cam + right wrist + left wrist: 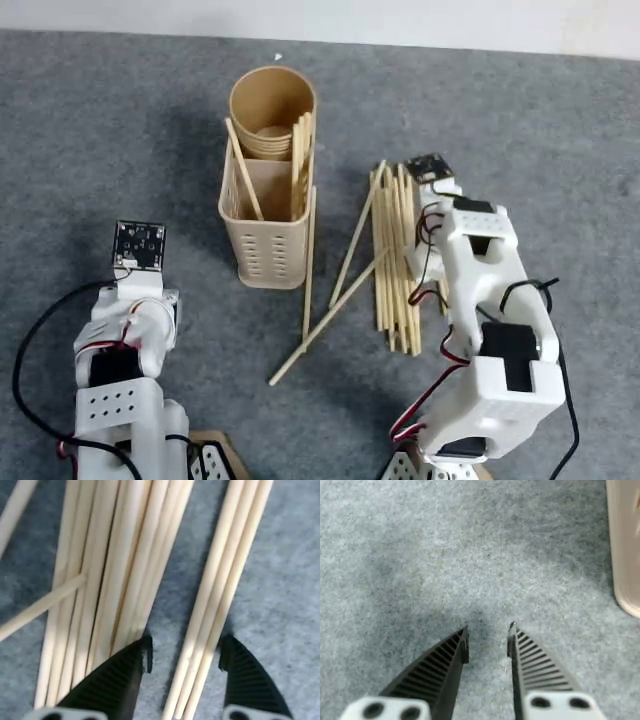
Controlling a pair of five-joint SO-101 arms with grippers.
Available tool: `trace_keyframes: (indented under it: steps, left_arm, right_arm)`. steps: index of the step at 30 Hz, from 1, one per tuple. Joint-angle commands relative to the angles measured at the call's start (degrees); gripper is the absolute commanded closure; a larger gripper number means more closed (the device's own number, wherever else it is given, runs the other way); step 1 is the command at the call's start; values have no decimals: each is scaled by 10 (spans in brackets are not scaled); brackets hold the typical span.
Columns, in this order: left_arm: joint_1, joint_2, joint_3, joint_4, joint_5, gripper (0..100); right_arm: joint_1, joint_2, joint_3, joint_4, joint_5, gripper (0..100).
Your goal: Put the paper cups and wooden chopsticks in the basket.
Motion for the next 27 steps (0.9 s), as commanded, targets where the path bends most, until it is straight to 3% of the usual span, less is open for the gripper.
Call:
trace_keyframes:
  steps: [1,6,16,22,27]
  left_arm:
    - [4,-4,-3,-8,4,842]
    - [5,-4,-3,-8,4,842]
    - [6,-4,-3,-9,4,842]
    - [6,-4,-3,-9,4,842]
    - [6,-4,-3,-10,4,842]
  right_arm:
    - [14,4,-11,11,0,783]
    - [32,4,-15,13,-12,939]
    - [26,-2,-29,18,-42,968]
    - [22,-11,-145,94,-84,978]
    - [-5,-108,-226,131,-127,981]
